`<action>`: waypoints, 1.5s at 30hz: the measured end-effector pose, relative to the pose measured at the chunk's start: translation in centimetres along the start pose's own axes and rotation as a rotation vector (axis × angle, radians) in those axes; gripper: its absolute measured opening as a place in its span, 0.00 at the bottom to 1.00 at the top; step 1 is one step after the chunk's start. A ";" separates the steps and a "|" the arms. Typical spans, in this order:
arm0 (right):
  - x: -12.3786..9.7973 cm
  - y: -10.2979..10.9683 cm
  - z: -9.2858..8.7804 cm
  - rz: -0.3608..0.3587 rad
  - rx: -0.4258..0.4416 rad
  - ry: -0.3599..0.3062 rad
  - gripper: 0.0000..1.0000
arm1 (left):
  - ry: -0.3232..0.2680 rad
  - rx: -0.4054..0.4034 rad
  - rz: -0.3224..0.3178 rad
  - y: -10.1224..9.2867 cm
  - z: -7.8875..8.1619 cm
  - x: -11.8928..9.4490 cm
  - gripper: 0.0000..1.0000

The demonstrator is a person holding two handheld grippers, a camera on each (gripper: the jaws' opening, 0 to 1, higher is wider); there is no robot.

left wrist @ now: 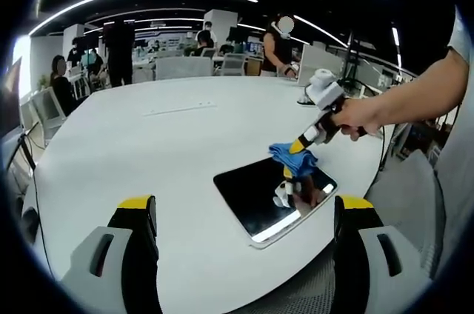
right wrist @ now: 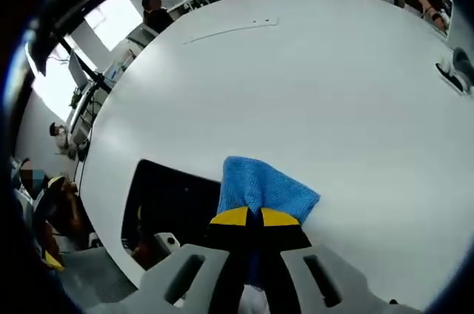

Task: Wipe the mirror surface with the cleaning cloth until all visible marks leave the cleaned area.

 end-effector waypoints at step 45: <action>-5.6 -9.3 -5.3 -0.110 -0.033 0.003 0.00 | 0.009 0.061 -0.007 -0.7 0.1 0.0 0.99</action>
Point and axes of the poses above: the point that each gripper's makers call its tool centre point, and the gripper's own axes: x roughly forward along the fingers, y roughly to its left, z roughly out of its top, the point moved 3 cm from there along -x, roughly backward along the fingers, and after that the axes turned 8 degrees about x, right-handed, at the moved point
